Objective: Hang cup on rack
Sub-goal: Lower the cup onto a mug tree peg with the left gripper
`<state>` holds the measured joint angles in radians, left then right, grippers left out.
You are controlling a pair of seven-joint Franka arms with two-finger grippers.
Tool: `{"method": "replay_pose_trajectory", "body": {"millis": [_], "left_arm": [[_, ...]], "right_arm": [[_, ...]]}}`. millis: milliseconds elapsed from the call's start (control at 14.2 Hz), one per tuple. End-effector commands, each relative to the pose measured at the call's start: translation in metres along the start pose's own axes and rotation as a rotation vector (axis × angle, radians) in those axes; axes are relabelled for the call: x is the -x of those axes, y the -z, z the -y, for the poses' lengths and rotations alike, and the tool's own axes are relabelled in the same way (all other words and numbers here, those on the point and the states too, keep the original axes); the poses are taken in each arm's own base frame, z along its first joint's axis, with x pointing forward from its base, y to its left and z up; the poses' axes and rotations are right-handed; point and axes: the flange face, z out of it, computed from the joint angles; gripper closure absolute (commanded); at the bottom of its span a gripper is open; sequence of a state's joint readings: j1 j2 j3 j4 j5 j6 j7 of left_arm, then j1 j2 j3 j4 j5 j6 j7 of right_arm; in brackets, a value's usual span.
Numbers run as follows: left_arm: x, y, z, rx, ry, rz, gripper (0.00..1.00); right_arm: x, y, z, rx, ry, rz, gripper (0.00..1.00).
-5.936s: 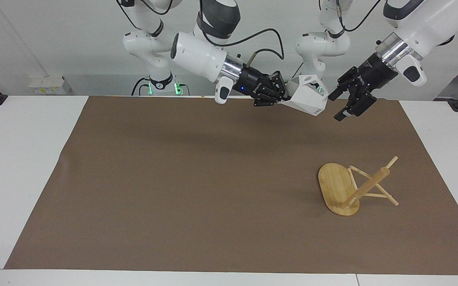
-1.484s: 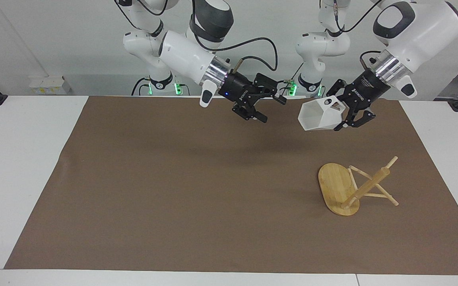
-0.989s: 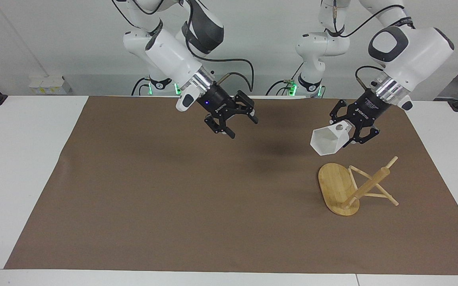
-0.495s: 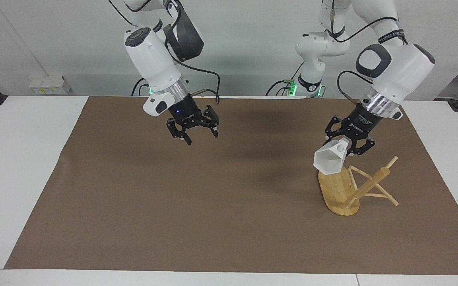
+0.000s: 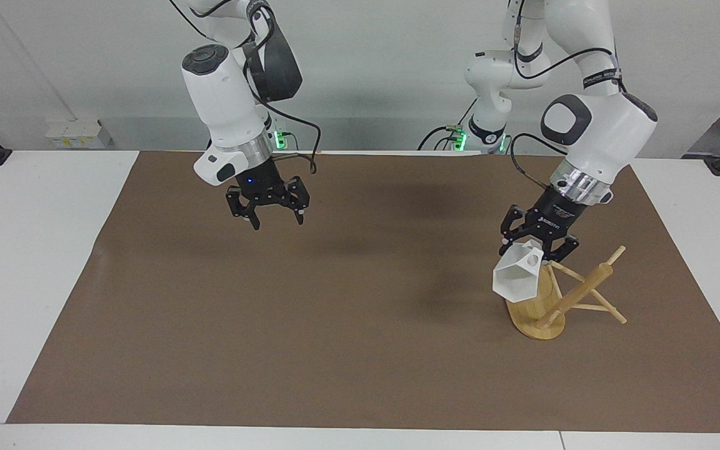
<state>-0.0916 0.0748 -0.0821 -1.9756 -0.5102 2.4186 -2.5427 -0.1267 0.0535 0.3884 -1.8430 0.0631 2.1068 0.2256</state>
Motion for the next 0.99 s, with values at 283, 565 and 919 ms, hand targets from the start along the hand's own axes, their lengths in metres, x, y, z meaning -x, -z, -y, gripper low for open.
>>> {"method": "replay_pose_trajectory", "body": {"millis": [283,565,919], "left_arm": [[-0.004,-0.005,-0.005,0.042,0.153,0.031,1.0],[-0.008,-0.003,-0.015,0.05,0.222,0.033,1.0],[-0.012,0.001,-0.023,0.055,0.241,0.034,1.0]], "right_arm": [[0.007,0.01,-0.02,0.162,-0.017,0.041,0.0],[0.01,0.038,-0.021,0.194,-0.035,0.086,0.0],[0.015,0.06,-0.029,0.213,-0.049,0.102,0.0]]}}
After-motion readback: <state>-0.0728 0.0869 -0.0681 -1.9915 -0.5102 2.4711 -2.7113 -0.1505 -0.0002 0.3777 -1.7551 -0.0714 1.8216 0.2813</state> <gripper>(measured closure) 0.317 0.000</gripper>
